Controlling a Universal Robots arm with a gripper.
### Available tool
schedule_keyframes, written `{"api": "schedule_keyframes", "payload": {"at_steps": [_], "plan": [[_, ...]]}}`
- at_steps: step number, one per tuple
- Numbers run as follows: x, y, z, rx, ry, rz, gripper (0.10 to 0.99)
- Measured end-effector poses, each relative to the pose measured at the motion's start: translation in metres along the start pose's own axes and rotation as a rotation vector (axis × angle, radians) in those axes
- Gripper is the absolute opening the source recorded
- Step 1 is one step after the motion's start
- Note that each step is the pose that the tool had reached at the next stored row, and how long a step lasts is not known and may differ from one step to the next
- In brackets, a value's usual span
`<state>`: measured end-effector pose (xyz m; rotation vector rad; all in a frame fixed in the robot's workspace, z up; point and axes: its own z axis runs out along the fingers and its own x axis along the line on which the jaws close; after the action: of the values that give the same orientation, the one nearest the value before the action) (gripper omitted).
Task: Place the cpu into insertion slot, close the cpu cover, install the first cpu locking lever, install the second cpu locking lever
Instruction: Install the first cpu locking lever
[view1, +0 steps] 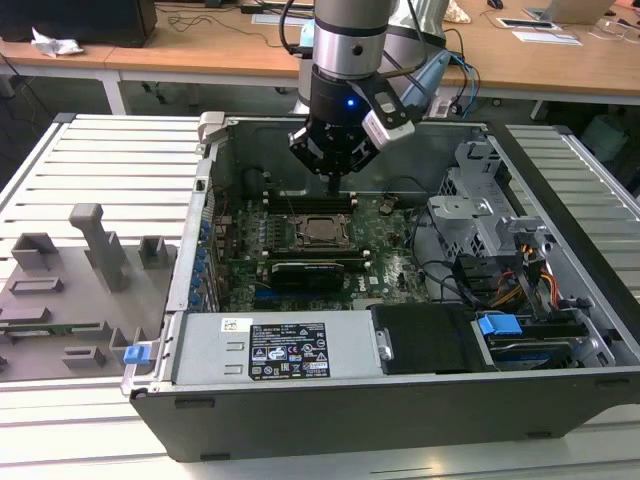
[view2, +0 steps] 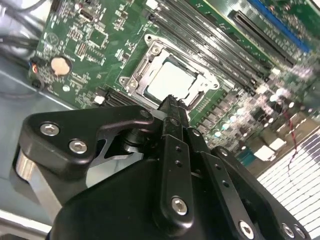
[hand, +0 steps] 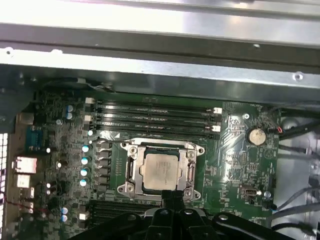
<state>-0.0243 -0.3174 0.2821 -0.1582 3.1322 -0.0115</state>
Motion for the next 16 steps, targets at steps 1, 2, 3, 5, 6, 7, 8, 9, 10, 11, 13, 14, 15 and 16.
{"api": "schedule_keyframes", "payload": {"at_steps": [1,2,3,5,6,7,8,9,10,11,13,14,15,16], "plan": [[0.0000,0.0000,0.0001,0.000,-0.0001,-0.017,0.110],[0.0000,0.0000,0.0002,0.000,-0.0003,-0.037,0.110],[0.0000,0.0000,0.0003,-0.001,-0.0006,-0.071,0.110],[0.0000,0.0000,0.0004,-0.002,-0.0010,-0.103,0.110],[0.0000,0.0000,0.0005,-0.002,-0.0013,-0.128,0.110],[0.0000,0.0000,0.0005,-0.003,-0.0013,-0.141,0.110],[0.0000,0.0000,0.0005,-0.003,-0.0015,-0.156,0.110],[0.0001,0.0000,0.0005,-0.003,-0.0020,-0.174,0.110],[0.0008,0.0001,0.0005,-0.003,-0.0026,-0.179,0.110],[0.0018,0.0002,0.0006,-0.003,-0.0032,-0.180,0.110],[0.0061,0.0006,0.0006,-0.003,-0.0052,-0.182,0.110],[0.0096,0.0009,0.0006,-0.002,-0.0072,-0.182,0.110],[0.0136,0.0014,0.0006,-0.002,-0.0098,-0.182,0.110],[0.0160,0.0016,0.0007,-0.002,-0.0112,-0.182,0.110]]}}
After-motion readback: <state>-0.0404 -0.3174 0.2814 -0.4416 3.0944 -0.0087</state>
